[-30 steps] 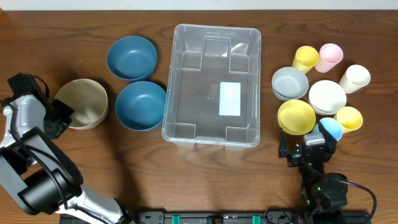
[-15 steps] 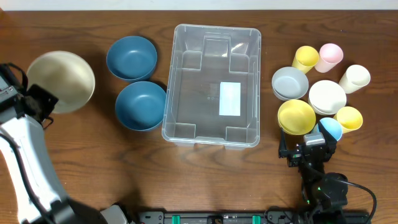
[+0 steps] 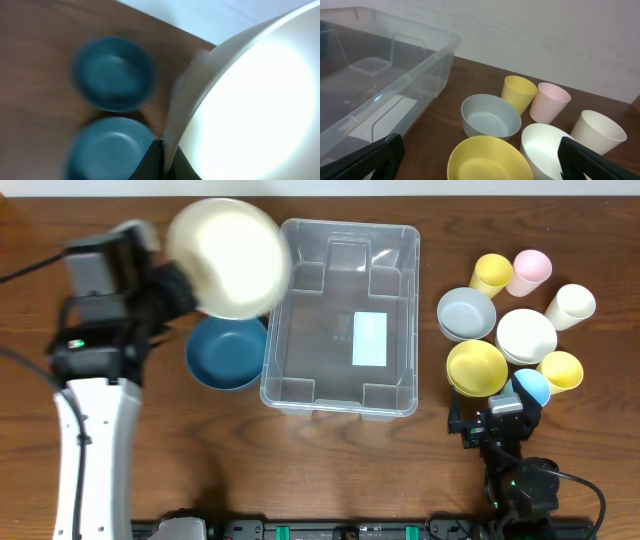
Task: Pack container
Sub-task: 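Lift the cream bowl and carry it into the clear container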
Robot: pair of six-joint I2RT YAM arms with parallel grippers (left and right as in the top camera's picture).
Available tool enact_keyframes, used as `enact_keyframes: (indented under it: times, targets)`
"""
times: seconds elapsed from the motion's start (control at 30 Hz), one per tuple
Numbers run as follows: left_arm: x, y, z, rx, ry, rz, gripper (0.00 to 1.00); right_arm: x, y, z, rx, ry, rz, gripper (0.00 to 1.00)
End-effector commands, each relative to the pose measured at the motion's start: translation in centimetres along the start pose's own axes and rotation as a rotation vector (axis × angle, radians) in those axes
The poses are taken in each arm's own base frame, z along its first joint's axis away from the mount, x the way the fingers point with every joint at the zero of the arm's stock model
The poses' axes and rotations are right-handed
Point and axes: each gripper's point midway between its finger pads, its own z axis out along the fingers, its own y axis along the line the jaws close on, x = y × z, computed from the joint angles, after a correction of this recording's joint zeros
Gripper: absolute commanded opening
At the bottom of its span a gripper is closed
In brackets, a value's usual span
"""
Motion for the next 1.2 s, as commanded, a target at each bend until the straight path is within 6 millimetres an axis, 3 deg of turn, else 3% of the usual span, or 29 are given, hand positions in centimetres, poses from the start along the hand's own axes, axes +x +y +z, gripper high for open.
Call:
enact_keyframes:
  times: [0.0,0.2,0.3,0.57,0.73,1.0,1.1,1.17]
  targets:
    - [1.0,-5.0,-0.4,0.106,0.013,0.122,0.06,0.2,-0.1,0.0,0.006,0.004,-0.011,0.99]
    - [5.8,-8.8,1.4,0.117,0.140,0.231,0.06,0.2,-0.1,0.0,0.006,0.004,-0.011,0.99]
    - [8.3,-9.6,2.6,0.099,0.216,0.272,0.06,0.2,-0.1,0.0,0.006,0.004,-0.012,0.99]
    - [13.3,-7.3,7.3,-0.093,0.383,0.343,0.06,0.2,-0.1,0.0,0.006,0.004,-0.011,0.99]
    - [15.1,-5.7,9.7,-0.165,0.458,0.332,0.06,0.2,-0.1,0.0,0.006,0.004,-0.011,0.99]
    - [17.7,-3.2,10.7,-0.277,0.568,0.310,0.06,0.2,-0.1,0.0,0.006,0.004,-0.011,0.99]
    - [17.4,-3.3,10.5,-0.273,0.560,0.310,0.24,0.2,-0.1,0.0,0.006,0.004,-0.011,0.99]
    - [16.9,-3.5,10.0,-0.264,0.542,0.306,0.30,0.2,-0.1,0.0,0.006,0.004,-0.012,0.99]
